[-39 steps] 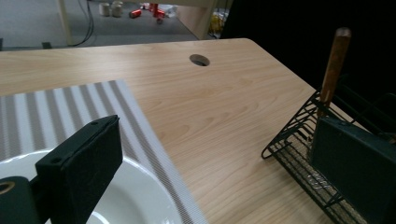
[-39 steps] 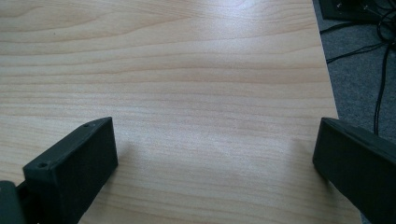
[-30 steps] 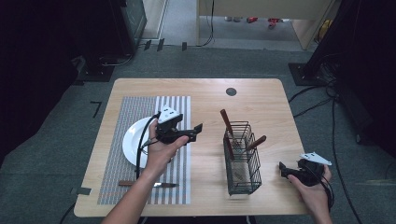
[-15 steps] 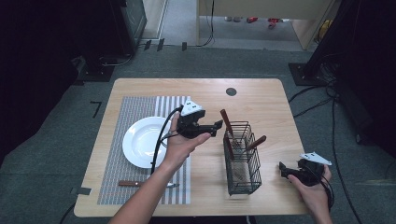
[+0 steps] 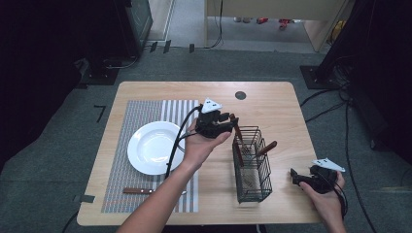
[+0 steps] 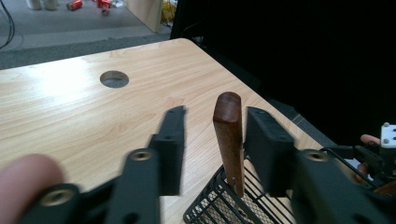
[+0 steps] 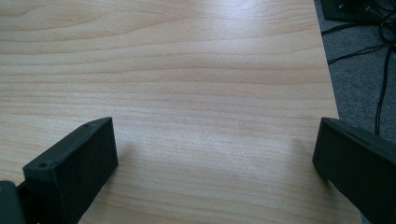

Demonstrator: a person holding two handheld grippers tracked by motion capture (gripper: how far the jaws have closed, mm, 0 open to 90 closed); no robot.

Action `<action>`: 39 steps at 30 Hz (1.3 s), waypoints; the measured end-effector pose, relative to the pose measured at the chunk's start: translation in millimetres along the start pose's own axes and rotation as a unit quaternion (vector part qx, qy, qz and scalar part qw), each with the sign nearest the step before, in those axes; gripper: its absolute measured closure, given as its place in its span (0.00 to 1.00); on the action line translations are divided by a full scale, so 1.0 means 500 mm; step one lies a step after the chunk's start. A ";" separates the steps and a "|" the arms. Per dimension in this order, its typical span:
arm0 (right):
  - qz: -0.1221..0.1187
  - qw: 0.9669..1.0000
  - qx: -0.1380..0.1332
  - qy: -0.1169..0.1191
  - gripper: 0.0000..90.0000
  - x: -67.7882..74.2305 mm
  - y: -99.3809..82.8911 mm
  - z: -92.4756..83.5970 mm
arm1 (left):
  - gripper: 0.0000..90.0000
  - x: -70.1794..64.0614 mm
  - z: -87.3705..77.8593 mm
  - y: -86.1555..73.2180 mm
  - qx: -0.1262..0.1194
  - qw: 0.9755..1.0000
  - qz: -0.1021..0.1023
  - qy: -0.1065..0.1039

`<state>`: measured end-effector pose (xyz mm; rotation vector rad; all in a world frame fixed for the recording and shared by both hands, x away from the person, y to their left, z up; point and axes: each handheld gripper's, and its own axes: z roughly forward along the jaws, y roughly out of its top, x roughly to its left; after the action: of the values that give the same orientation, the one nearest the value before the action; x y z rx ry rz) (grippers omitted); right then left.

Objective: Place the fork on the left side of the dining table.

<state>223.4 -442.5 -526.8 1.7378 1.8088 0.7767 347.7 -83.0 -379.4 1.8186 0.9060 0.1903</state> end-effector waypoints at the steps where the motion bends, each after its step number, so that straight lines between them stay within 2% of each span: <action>1: 0.000 1.000 0.000 0.000 0.00 0.000 0.000 0.000 | 0.76 -0.001 0.000 0.000 0.002 1.000 0.000 -0.007; 3: 0.000 1.000 0.000 0.000 0.00 0.000 0.000 0.000 | 0.86 -0.006 -0.003 0.001 -0.003 1.000 0.006 -0.016; 5: 0.000 1.000 0.000 0.000 0.00 0.000 0.000 0.000 | 0.90 -0.003 -0.007 0.004 -0.006 0.999 -0.007 -0.052; 10: 0.000 1.000 0.000 0.000 0.00 0.000 0.000 0.000 | 0.92 -0.008 -0.019 0.011 -0.018 0.998 0.006 -0.052; 12: 0.000 1.000 0.000 0.000 0.00 0.000 0.000 0.000 | 0.92 -0.012 -0.034 0.018 -0.031 0.997 0.003 -0.065; 19: 0.001 1.000 0.000 0.000 0.00 0.000 0.000 0.000 | 0.92 -0.025 -0.084 0.045 -0.063 0.994 0.008 -0.086; 23: 0.000 1.000 0.000 0.000 0.00 0.000 0.000 0.000 | 0.92 -0.021 -0.114 0.060 -0.086 0.993 0.004 -0.085; 28: 0.000 1.000 0.000 0.000 0.00 0.000 0.000 0.000 | 0.92 -0.002 -0.150 0.072 -0.133 0.987 -0.006 -0.092; 31: 0.000 1.000 -0.001 0.000 0.00 0.000 0.000 0.000 | 0.92 0.012 -0.174 0.079 -0.155 0.982 -0.023 -0.103; 39: 0.000 1.000 0.000 0.000 0.00 0.000 0.000 0.000 | 0.92 0.069 -0.231 0.087 -0.190 0.977 -0.048 -0.087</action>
<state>223.5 -442.4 -526.9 1.7382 1.8075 0.7775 333.5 17.2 -300.9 1.4107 0.7721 0.1299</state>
